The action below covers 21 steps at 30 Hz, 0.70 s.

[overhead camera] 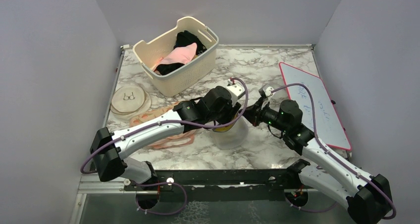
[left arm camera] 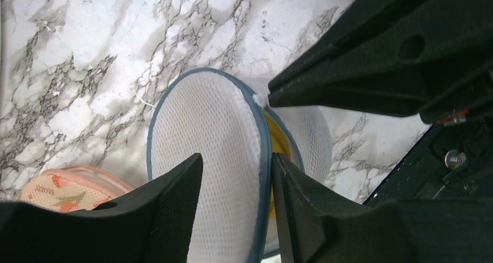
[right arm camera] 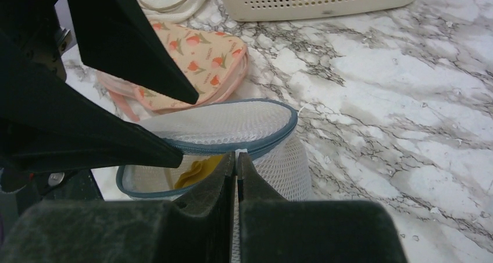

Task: Unzip the laundry bag and remove the bra

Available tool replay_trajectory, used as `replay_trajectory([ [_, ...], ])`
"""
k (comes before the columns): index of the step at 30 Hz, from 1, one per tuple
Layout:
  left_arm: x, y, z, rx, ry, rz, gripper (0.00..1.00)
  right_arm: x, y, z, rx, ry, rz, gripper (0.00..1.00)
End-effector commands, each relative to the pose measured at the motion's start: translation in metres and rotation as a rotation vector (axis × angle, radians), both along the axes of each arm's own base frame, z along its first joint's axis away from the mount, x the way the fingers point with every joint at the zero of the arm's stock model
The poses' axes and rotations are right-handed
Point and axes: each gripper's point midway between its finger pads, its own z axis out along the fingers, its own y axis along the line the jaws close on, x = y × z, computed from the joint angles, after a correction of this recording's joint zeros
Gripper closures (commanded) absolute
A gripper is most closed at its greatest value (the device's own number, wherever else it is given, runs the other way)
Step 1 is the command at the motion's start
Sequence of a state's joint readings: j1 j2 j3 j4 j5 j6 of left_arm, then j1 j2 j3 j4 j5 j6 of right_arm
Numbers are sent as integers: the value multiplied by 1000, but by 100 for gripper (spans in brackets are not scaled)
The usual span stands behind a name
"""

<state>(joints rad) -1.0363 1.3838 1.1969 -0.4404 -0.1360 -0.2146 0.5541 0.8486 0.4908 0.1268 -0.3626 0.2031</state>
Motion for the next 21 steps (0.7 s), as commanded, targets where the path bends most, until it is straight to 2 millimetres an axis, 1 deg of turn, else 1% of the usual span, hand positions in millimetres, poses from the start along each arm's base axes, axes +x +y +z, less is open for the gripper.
replay_trajectory([
  [1, 11, -3, 5, 31, -21, 39, 60, -6, 6, 16, 24, -49, 62, 99],
  [4, 11, -6, 0, 46, -15, 39, 60, -8, 7, 16, 25, -44, 73, 99],
  [9, 12, -5, -5, 64, -18, 47, 67, -12, 8, 14, 28, -34, 90, 99],
  [13, 12, -5, -7, 68, -20, 48, 79, -14, 9, 12, 31, -24, 103, 99],
  [18, 9, -6, -4, 66, -29, 36, 98, -10, 5, 9, 40, -4, 54, 99],
  [19, 8, -6, -3, 67, -33, 33, 100, -8, 4, 9, 40, -3, 40, 99],
  [21, 7, -6, 1, 59, -44, 29, 100, -3, 0, 8, 40, 3, -1, 99],
])
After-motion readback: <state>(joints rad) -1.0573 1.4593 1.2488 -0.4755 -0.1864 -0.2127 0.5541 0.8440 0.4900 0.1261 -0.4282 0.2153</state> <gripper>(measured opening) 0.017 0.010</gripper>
